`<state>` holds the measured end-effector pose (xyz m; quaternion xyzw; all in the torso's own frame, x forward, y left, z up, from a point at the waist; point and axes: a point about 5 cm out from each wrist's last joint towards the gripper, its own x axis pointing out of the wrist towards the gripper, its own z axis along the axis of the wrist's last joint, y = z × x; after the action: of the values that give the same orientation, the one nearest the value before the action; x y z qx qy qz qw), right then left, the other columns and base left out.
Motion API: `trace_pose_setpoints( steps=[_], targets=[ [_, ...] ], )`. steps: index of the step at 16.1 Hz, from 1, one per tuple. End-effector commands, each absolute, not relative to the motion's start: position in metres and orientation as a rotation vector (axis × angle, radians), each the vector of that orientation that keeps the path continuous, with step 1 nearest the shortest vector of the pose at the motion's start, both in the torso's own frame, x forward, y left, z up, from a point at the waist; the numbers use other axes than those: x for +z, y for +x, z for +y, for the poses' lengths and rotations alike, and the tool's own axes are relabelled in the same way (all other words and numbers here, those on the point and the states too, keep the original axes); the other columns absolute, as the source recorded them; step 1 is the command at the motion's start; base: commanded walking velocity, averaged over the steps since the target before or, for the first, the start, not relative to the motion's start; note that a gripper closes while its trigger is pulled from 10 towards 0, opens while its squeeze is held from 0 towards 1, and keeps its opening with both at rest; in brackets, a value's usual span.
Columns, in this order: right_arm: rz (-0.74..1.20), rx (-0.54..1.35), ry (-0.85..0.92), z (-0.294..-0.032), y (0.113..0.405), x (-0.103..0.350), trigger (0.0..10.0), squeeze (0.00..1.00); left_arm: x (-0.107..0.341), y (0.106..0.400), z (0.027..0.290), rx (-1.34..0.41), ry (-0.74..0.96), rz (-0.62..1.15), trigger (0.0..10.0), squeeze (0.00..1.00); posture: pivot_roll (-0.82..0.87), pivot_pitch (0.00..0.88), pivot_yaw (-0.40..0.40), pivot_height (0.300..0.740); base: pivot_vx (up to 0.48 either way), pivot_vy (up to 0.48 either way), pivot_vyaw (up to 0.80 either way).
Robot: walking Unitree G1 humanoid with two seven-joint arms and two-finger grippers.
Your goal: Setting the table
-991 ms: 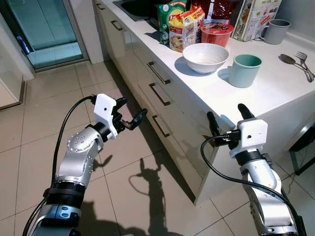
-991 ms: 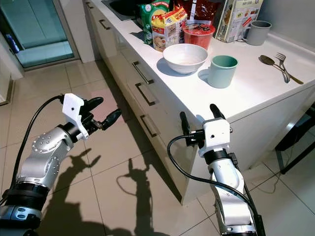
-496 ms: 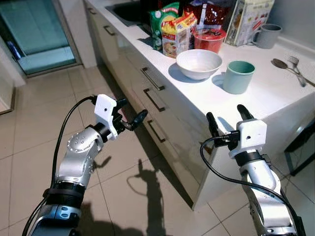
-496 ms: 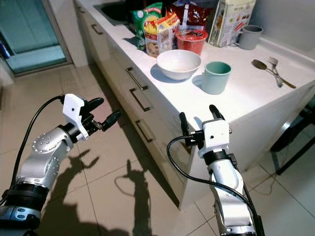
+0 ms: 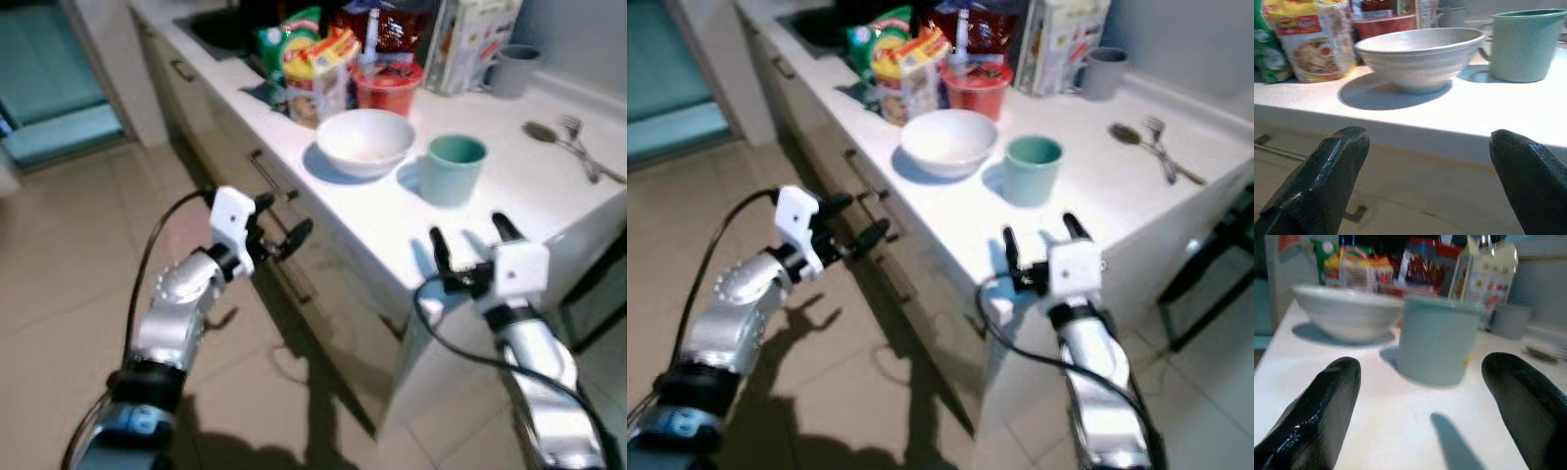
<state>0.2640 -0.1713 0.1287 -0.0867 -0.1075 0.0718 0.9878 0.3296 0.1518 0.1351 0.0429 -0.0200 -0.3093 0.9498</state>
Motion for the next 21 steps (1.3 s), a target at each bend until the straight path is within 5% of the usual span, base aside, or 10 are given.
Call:
trace_pose_setpoints(
  steps=[1, 5, 12, 21],
  targets=[
    [-0.212, 0.176, -0.174, -0.163, 0.263, 0.128, 10.0, 0.00, 0.133, 0.329, 0.165, -0.586, 0.096, -0.025, 10.0, 0.00, -0.03, 0.000, 0.067, 0.740, 0.000, 0.000, 0.00],
    [-0.212, 0.180, -0.175, -0.163, 0.263, 0.128, 10.0, 0.00, 0.132, 0.330, 0.164, -0.597, 0.074, -0.012, 10.0, 0.00, -0.03, 0.000, 0.064, 0.740, 0.000, 0.000, 0.00],
    [-0.277, 0.202, -0.208, -0.163, 0.260, 0.146, 10.0, 0.00, 0.138, 0.328, 0.164, -0.633, 0.078, -0.034, 10.0, 0.00, -0.04, 0.000, 0.065, 0.740, 0.410, 0.000, 0.00],
    [-0.341, 0.182, -0.187, -0.173, 0.266, 0.179, 10.0, 0.00, 0.141, 0.331, 0.161, -0.647, 0.101, -0.034, 10.0, 0.00, -0.04, 0.000, 0.073, 0.740, 0.000, 0.000, 0.00]
  ],
)
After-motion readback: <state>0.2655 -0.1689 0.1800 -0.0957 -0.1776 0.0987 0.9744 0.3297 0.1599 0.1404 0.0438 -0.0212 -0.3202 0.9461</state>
